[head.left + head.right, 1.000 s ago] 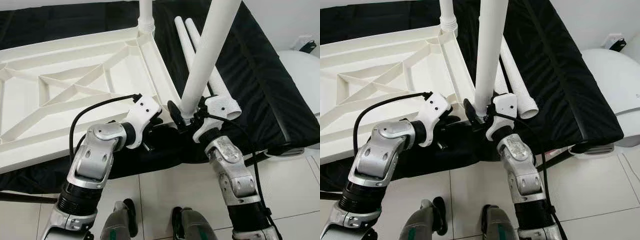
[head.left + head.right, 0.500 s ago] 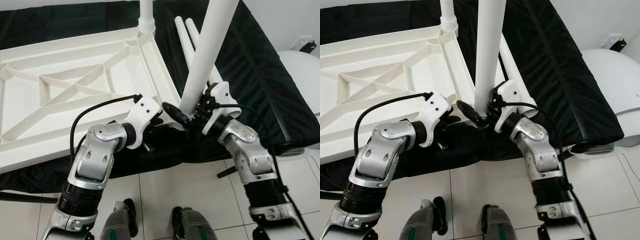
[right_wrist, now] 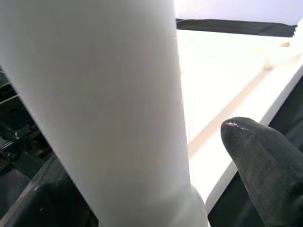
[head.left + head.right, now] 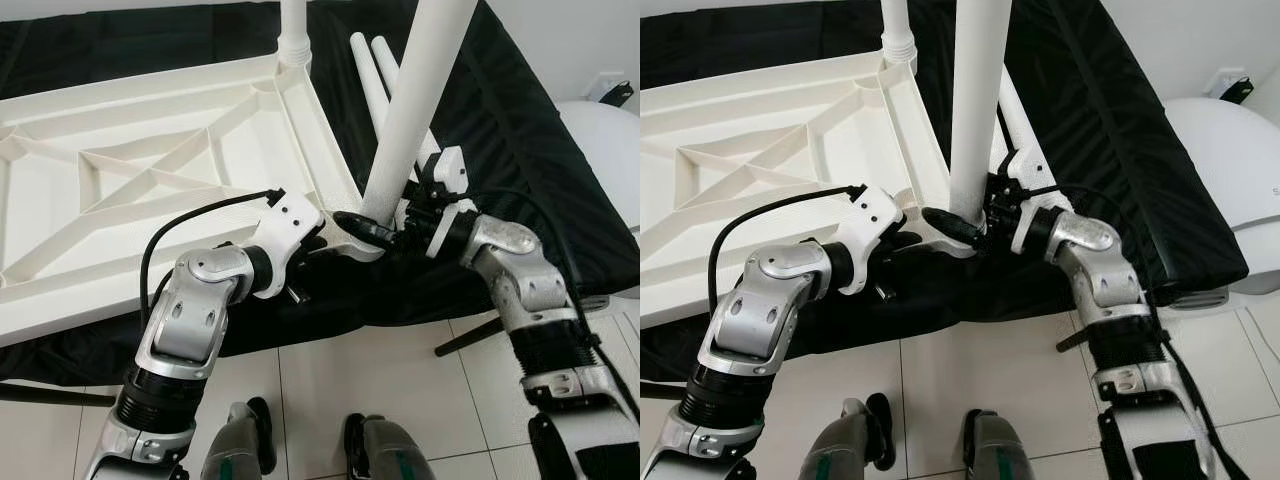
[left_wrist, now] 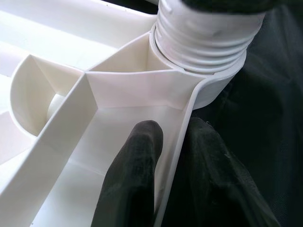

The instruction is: Building children table

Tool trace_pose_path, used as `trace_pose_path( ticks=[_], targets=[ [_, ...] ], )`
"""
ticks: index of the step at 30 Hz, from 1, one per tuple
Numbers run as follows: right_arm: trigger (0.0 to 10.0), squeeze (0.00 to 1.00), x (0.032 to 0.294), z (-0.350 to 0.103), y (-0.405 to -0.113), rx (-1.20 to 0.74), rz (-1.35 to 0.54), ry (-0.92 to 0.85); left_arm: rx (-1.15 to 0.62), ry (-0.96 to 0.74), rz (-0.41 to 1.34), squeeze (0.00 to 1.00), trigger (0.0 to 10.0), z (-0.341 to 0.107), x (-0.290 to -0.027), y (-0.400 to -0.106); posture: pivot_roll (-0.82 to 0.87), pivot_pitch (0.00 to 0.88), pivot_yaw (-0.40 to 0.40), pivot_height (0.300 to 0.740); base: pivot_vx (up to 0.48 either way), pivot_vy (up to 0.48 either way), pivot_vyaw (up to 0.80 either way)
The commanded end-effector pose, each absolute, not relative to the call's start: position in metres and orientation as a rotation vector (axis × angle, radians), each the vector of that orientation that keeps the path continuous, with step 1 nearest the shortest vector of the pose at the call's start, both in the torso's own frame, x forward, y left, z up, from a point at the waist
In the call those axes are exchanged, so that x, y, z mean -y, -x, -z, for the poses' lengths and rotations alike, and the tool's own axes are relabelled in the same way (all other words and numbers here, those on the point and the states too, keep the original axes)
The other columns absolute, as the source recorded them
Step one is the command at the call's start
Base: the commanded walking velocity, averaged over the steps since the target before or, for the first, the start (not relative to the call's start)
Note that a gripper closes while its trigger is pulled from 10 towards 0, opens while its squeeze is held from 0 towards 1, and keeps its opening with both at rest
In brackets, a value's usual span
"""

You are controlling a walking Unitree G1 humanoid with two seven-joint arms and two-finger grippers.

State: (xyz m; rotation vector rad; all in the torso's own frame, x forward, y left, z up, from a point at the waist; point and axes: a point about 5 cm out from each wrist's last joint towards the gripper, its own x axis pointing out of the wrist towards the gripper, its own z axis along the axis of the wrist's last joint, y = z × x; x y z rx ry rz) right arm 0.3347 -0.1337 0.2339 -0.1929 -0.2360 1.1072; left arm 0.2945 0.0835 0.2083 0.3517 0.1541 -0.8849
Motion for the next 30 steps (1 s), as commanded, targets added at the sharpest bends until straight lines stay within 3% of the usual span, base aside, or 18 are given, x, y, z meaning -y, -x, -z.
trace_pose_path(
  ticks=[1, 2, 3, 5, 6, 7, 8, 30],
  targets=[
    [9.2, 0.00, 0.137, -0.236, -0.336, 0.244, -1.125, 0.195, -0.164, -0.325, 0.753, 0.00, 10.0, -0.203, -0.092, -0.297, -0.01, 0.241, -0.024, 0.740, 0.000, 0.000, 0.00],
    [9.2, 0.00, 0.137, -0.236, -0.336, 0.244, -1.125, 0.195, -0.164, -0.325, 0.753, 0.00, 10.0, -0.203, -0.092, -0.297, -0.01, 0.241, -0.024, 0.740, 0.000, 0.000, 0.00],
    [8.2, 0.00, 0.137, -0.238, -0.337, 0.247, -1.125, 0.195, -0.164, -0.326, 0.753, 0.00, 10.0, -0.203, -0.092, -0.297, -0.01, 0.241, -0.024, 0.740, 0.000, 0.000, 0.00],
    [8.2, 0.00, 0.137, -0.238, -0.337, 0.247, -1.125, 0.195, -0.164, -0.326, 0.753, 0.00, 10.0, -0.203, -0.092, -0.297, -0.01, 0.241, -0.024, 0.740, 0.000, 0.000, 0.00],
    [5.3, 0.00, 0.137, -0.239, -0.337, 0.249, -1.134, 0.194, -0.165, -0.326, 0.753, 0.00, 10.0, -0.203, -0.092, -0.296, -0.01, 0.242, -0.023, 0.740, 0.000, 0.000, 0.00],
    [5.3, 0.00, 0.137, -0.239, -0.337, 0.249, -1.134, 0.194, -0.165, -0.326, 0.753, 0.00, 10.0, -0.203, -0.092, -0.296, -0.01, 0.242, -0.023, 0.740, 0.000, 0.000, 0.00],
    [0.0, 0.00, 0.137, -0.241, -0.338, 0.254, -1.148, 0.194, -0.166, -0.327, 0.753, 0.00, 10.0, -0.203, -0.092, -0.296, -0.01, 0.245, -0.023, 0.740, 0.000, 0.000, 0.00],
    [0.0, 0.00, 0.131, -0.237, -0.326, 0.290, -1.140, 0.084, -0.168, -0.323, 0.750, 0.00, 10.0, -0.203, -0.093, -0.296, -0.01, 0.255, -0.031, 0.740, 0.000, 0.000, 0.00]
  ],
)
